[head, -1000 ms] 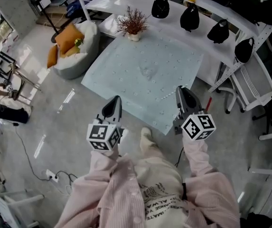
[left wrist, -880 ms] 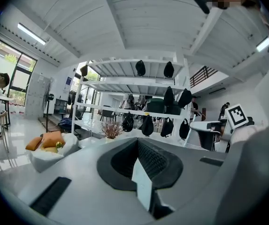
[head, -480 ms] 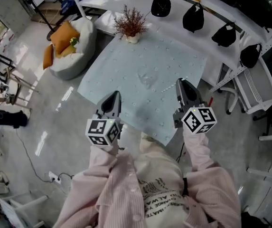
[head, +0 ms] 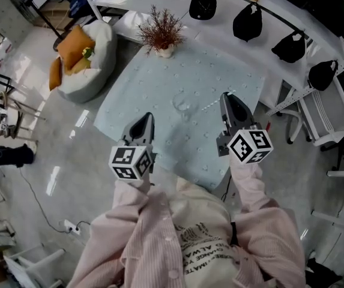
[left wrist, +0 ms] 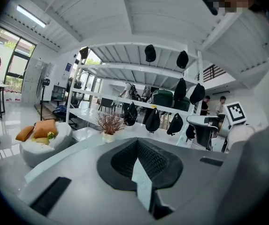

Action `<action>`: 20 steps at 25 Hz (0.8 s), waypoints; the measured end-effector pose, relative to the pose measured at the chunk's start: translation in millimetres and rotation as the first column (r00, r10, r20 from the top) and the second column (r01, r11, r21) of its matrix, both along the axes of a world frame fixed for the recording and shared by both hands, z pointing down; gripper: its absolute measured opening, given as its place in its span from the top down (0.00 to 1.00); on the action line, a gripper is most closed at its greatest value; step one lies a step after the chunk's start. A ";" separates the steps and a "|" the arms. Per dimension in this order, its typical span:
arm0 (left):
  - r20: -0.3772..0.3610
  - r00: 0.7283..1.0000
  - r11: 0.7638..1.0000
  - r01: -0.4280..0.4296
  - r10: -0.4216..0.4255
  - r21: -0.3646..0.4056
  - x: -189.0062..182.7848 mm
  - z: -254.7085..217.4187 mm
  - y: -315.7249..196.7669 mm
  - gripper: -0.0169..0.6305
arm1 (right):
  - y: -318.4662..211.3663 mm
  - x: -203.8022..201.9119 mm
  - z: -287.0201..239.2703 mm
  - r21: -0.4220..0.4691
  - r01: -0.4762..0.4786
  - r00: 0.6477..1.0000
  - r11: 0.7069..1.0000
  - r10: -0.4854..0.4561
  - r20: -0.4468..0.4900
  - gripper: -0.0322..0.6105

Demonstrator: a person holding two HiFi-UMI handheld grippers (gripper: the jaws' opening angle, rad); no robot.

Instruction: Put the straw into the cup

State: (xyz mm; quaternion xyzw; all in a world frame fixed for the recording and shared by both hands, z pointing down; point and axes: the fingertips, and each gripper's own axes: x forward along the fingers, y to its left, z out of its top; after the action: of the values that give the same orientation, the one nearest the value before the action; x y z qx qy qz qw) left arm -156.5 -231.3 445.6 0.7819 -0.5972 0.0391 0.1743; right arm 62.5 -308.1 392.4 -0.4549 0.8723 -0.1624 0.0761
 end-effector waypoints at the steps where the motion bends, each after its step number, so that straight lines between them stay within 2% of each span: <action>1: -0.003 1.000 1.000 0.000 0.000 -0.004 -1.0 3.0 -5.4 0.97 | -6.4 -2.4 2.0 -0.003 0.000 1.000 1.000 0.000 0.001 0.93; 11: -0.023 0.999 0.996 -0.044 0.043 -0.072 -6.2 32.9 -45.1 0.97 | -52.1 -34.4 27.0 -0.049 0.001 1.000 0.999 -0.002 -0.001 0.93; 20: -0.085 0.992 0.978 -0.110 0.096 -0.175 -5.8 83.0 -76.0 0.97 | -81.6 -62.3 75.2 -0.118 -0.001 1.000 0.993 -0.002 -0.018 0.93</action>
State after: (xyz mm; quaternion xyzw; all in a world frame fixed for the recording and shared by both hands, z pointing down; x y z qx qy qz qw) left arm -162.3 -307.4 528.6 0.7938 -0.5429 0.0720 0.2645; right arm 0.3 -389.8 467.6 -0.4598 0.8619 -0.2098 0.0413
